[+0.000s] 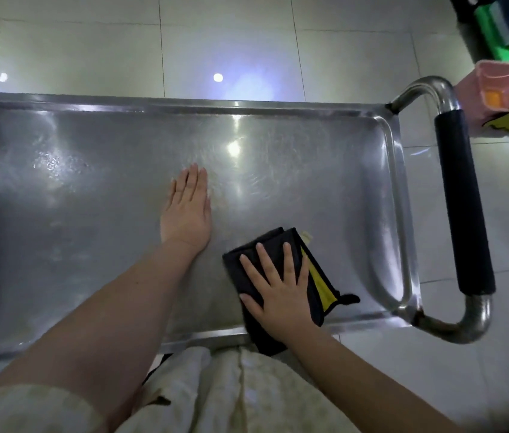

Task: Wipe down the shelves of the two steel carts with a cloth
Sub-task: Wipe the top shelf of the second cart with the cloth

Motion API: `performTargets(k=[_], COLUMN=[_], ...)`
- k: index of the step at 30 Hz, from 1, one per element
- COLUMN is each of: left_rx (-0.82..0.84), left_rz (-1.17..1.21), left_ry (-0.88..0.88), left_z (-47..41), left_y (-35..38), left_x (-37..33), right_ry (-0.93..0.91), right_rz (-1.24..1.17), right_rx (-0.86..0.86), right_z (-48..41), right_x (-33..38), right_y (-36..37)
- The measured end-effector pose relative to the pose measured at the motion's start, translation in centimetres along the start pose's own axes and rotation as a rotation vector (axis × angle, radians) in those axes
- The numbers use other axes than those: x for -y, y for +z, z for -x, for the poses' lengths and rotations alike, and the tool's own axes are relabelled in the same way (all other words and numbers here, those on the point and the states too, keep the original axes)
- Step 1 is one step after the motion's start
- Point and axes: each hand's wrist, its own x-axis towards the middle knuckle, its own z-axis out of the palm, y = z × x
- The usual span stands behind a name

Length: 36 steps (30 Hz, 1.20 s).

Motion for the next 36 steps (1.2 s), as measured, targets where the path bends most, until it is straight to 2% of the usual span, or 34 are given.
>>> performTargets(k=[4,10,13,17,26,29,33,36], left_rx=[-0.014,0.013,0.018,0.021,0.043,0.057,0.096,0.117], left_rz=[-0.001,-0.035,-0.031,-0.034,-0.034,-0.023,-0.041,-0.068], left_ry=[0.003,-0.02,-0.024,-0.026,-0.021,-0.002,0.184,0.139], left_z=[-0.1,-0.1,-0.2,-0.2,-0.2,0.2,0.1,0.2], left_y=[0.2,0.4,0.5,0.4,0.1,-0.3,0.7,2.1], left_x=[0.1,0.1,0.2,0.0,-0.1,-1.4,-6.1,-7.5], right_ry=[-0.025,0.262,0.319,0.295,0.187,0.183,0.192,0.193], right_rz=[0.025,-0.039,-0.046,-0.061,-0.021,-0.005,-0.015,-0.025], right_rx=[-0.024,-0.016,-0.022,-0.053,-0.022,0.006,0.034,0.053], right_z=[-5.1,-23.3,-26.8,-22.9,-0.4,1.8,1.3,1.3], right_x=[-1.9,-7.7,-8.7,-7.4,-3.4,-3.3,-3.2,-3.6], right_y=[-1.7,-6.5,-7.4,-6.2,-0.8,-0.5,-1.1,-1.1])
